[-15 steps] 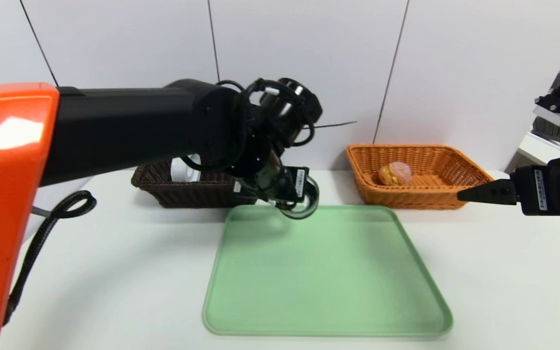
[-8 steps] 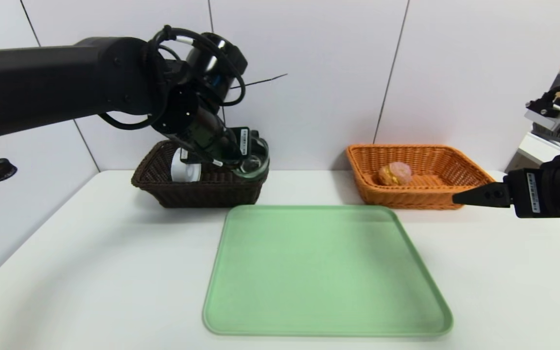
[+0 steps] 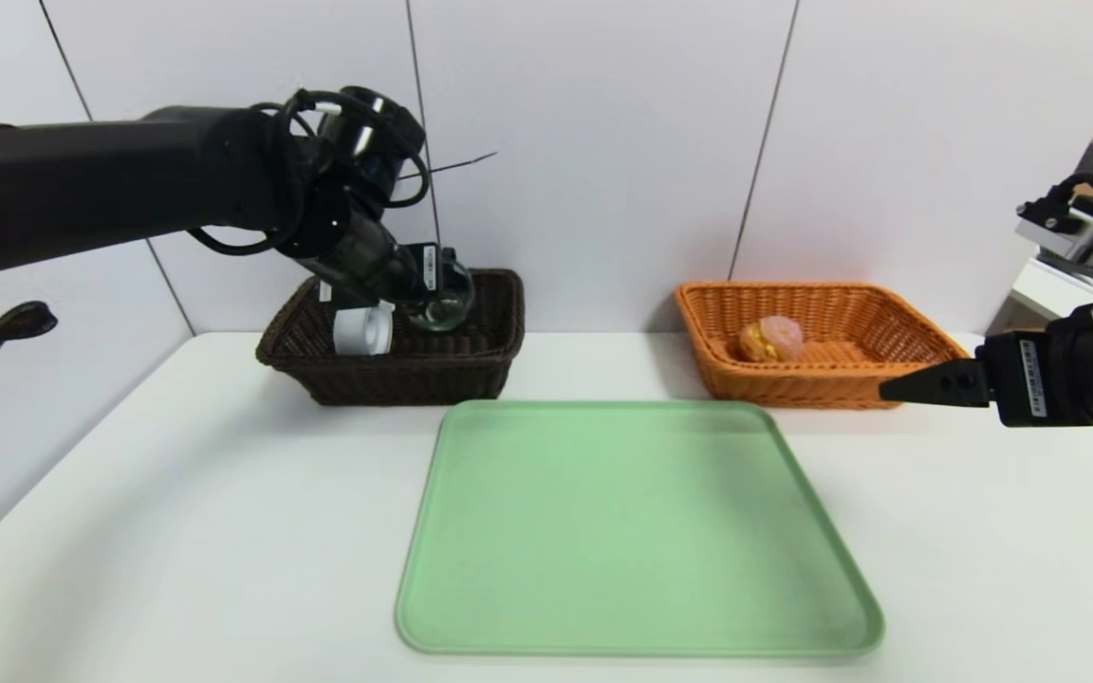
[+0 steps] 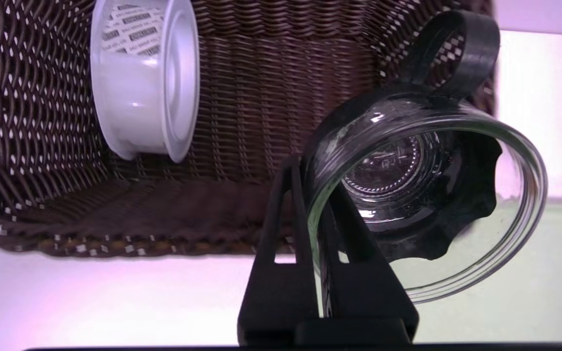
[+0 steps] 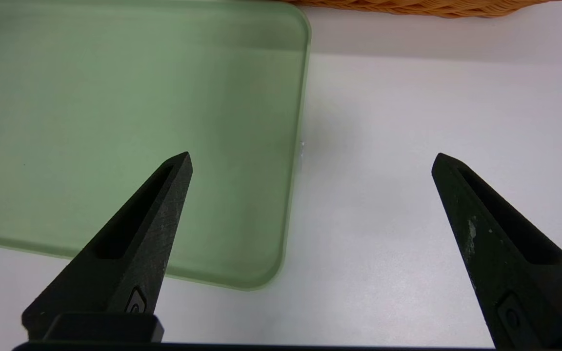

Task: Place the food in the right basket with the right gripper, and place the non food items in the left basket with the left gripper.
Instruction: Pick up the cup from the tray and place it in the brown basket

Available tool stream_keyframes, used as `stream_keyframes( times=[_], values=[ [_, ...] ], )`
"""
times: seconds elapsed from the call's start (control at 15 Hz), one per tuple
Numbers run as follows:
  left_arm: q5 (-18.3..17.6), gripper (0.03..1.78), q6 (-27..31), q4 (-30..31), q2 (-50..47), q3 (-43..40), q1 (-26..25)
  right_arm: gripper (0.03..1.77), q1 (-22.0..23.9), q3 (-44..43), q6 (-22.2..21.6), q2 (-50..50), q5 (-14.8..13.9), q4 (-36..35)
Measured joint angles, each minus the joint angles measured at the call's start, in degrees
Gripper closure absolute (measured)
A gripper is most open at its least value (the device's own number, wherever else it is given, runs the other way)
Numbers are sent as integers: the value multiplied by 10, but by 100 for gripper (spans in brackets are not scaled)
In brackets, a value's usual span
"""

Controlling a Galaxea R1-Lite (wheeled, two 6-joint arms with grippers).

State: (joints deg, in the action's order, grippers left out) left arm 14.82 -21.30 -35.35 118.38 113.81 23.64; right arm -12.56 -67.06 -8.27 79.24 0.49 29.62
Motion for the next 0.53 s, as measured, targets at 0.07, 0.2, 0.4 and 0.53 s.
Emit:
stream_keyframes(
  times=[0.07,0.2,0.4,0.53],
  values=[
    [0,170,4,19,14,0,-7,10,-3,0,0,0,0,0],
    [-1,170,13,59,41,0,-17,10,-6,0,-2,0,0,0],
    [-1,170,27,83,78,0,-23,10,-8,2,-2,0,0,0],
    [-2,170,30,109,98,0,-24,10,-10,3,-3,0,-1,1]
  ],
)
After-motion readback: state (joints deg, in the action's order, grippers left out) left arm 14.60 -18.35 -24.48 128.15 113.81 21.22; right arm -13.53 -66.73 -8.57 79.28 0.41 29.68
